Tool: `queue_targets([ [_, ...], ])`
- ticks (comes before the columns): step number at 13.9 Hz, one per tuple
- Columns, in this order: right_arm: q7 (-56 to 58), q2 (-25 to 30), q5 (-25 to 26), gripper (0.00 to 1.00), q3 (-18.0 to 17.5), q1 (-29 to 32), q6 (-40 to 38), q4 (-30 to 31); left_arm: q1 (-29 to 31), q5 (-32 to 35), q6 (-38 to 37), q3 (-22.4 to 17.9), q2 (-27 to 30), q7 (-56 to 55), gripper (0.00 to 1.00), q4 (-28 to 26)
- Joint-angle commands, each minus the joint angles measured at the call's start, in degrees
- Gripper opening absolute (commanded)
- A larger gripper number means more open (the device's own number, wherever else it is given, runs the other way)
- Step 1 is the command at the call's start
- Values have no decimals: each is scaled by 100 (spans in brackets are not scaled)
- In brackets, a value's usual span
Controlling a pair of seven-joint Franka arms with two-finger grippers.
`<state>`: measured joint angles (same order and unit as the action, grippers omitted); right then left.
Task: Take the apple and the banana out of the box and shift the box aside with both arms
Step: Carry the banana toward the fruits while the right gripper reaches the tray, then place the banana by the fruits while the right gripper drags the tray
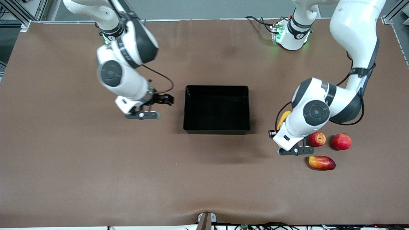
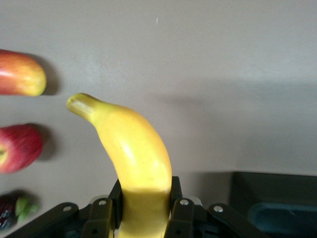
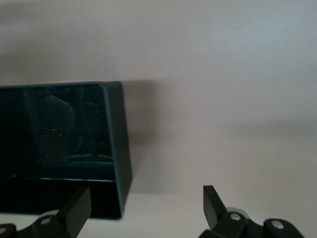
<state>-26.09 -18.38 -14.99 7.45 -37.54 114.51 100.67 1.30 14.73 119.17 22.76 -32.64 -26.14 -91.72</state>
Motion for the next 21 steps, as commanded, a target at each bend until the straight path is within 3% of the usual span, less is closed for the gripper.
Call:
queue_targets([
  [1,-142,-516,-48,100,108,-393,553,-21,134,90,781,18,39,441,0,-819],
  [5,-142,-991,189,100,117,-684,1652,313,257,1267,835,18,-172,601,0,-1093],
  [6,-142,-1070,311,95,117,-675,1680,304,300,1330,862,9,-251,610,0,-1102],
  [9,-203,-1168,365,47,117,-763,1697,296,546,1540,1230,1,-436,838,0,-1128],
  [11,-300,-1168,365,5,99,-798,1697,278,827,1647,1493,9,-550,882,0,-1198],
  [12,-422,-1168,365,0,99,-798,1697,252,863,1656,1521,9,-568,917,0,-1216],
  [14,-476,-1168,357,0,90,-798,1697,243,863,1647,1556,9,-577,917,1,-1286],
  [16,-721,-1168,365,0,99,-877,1697,217,872,1638,1600,9,-647,882,28,-1269],
  [17,-731,-1168,357,0,90,-877,1671,199,863,1629,1600,9,-656,830,51,-1269],
  [18,-739,-1159,356,0,99,-869,1636,164,863,1577,1600,18,-630,812,100,-1252],
  [21,-713,-923,295,0,117,-580,1164,-11,863,1550,1513,44,-341,821,100,-1225],
])
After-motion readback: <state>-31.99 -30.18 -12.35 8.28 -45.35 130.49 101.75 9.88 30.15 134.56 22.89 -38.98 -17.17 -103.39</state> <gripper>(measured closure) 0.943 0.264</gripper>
